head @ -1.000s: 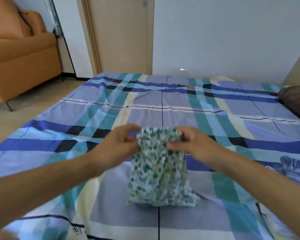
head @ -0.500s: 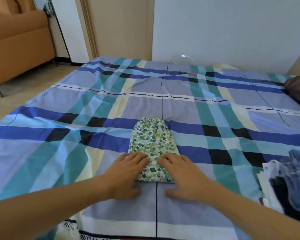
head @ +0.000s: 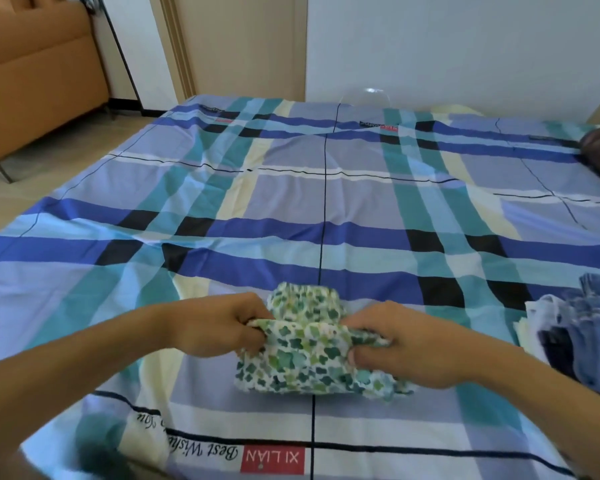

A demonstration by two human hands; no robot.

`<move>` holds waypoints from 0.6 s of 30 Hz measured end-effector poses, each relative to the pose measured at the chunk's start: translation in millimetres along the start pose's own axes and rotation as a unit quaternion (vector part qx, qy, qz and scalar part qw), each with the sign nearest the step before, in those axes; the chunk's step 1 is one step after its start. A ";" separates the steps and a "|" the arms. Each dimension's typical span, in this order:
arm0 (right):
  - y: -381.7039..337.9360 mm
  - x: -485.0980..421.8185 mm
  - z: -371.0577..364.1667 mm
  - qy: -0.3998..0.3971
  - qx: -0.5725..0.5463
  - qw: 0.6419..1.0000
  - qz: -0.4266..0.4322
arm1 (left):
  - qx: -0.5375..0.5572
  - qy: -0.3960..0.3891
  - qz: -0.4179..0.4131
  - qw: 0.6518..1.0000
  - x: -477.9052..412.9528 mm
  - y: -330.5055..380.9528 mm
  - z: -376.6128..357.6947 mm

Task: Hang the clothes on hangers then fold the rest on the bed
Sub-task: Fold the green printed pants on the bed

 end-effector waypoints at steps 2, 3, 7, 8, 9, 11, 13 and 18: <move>2.4 -1.7 12.3 0.053 -0.066 0.996 -0.002 | 0.060 -0.006 0.038 0.997 0.4 -4.0 1.9; 8.6 -6.7 19.4 0.100 -0.084 0.991 -0.010 | 0.082 0.024 0.055 0.995 -4.7 -7.6 8.1; 46.9 -24.5 37.7 0.274 -0.124 0.951 -0.074 | 0.129 0.130 0.093 0.979 -24.2 -24.6 34.8; 53.7 -25.2 39.2 0.304 -0.114 0.942 -0.090 | 0.128 0.144 0.102 0.976 -28.2 -31.2 36.7; 56.3 -24.5 40.8 0.337 -0.074 0.934 -0.090 | 0.107 0.166 0.105 0.975 -31.6 -38.1 38.6; 45.1 -22.3 37.2 0.375 0.025 0.925 -0.055 | -0.040 0.244 0.064 0.967 -31.2 -37.8 48.7; 24.7 -21.1 20.2 0.367 0.079 0.927 -0.001 | -0.180 0.305 -0.039 0.934 -26.3 -15.2 43.6; 39.4 -32.1 -72.0 0.184 0.210 0.960 -0.024 | -0.300 0.147 -0.098 0.938 -31.6 -22.7 -53.7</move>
Point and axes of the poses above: each hand's wrist, its own x-axis away from the middle knuckle, its own z-axis out of the back of the hand, y = z × x, the point moved 10 cm from there along -x, towards the middle knuckle, and after that the axes turned 11 degrees about y, right-handed, at the moved point
